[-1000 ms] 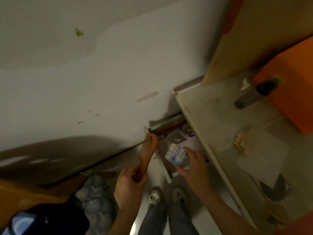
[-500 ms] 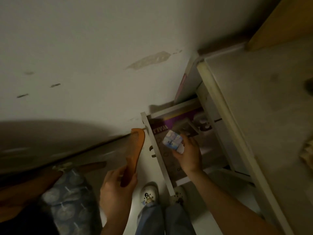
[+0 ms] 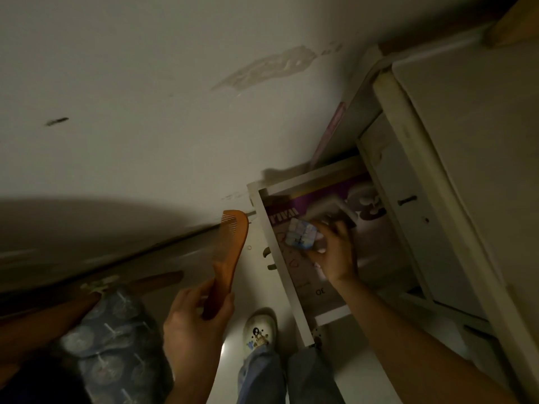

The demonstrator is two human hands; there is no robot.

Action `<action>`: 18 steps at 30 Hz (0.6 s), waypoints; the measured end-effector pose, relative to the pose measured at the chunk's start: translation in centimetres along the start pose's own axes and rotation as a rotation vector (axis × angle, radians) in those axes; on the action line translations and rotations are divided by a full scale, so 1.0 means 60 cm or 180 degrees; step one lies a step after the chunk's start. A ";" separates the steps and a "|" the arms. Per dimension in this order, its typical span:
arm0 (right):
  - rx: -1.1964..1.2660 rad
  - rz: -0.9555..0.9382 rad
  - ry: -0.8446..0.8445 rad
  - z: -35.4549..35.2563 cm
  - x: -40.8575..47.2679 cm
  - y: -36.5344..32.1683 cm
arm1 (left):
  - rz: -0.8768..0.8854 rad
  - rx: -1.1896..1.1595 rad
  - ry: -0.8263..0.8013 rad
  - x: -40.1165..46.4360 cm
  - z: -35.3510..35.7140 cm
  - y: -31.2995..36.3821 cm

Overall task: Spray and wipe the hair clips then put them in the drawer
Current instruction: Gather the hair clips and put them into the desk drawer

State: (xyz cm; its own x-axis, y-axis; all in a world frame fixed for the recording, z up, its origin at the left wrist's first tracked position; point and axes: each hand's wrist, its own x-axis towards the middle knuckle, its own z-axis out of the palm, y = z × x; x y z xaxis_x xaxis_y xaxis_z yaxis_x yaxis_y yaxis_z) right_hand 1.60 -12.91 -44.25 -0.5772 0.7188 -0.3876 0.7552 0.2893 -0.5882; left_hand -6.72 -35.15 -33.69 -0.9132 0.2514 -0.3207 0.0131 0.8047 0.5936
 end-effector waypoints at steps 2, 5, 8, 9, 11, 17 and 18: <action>-0.0022 0.0028 0.0115 0.005 0.003 0.007 | 0.0089 -0.0001 0.0005 0.000 0.001 -0.006; -0.0188 0.0099 -0.0012 0.009 0.005 0.010 | 0.0153 -0.0005 -0.0019 -0.002 0.001 -0.010; -0.1083 0.0198 -0.0059 0.006 0.004 0.005 | 0.0208 -0.0023 -0.0021 -0.003 0.001 -0.010; -0.1228 0.0184 -0.0087 0.001 0.004 0.000 | 0.0214 -0.0029 -0.0018 -0.004 0.000 -0.008; -0.1193 0.0205 -0.0255 -0.012 0.003 -0.010 | 0.0240 -0.0024 -0.0033 -0.008 -0.003 -0.002; 0.1060 0.0382 0.0022 -0.082 -0.057 -0.065 | 0.0360 -0.0092 -0.0058 -0.030 -0.020 0.033; 0.1500 0.0504 -0.0136 -0.098 -0.074 -0.080 | 0.0395 -0.0082 -0.0063 -0.034 -0.022 0.040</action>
State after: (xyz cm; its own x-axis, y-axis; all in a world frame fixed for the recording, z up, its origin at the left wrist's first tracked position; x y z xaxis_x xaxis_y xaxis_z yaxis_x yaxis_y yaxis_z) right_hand 2.32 -13.77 -35.54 -0.4863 0.7014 -0.5211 0.6178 -0.1458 -0.7727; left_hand -5.35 -34.41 -30.64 -0.8970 0.3590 -0.2579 0.1148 0.7526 0.6484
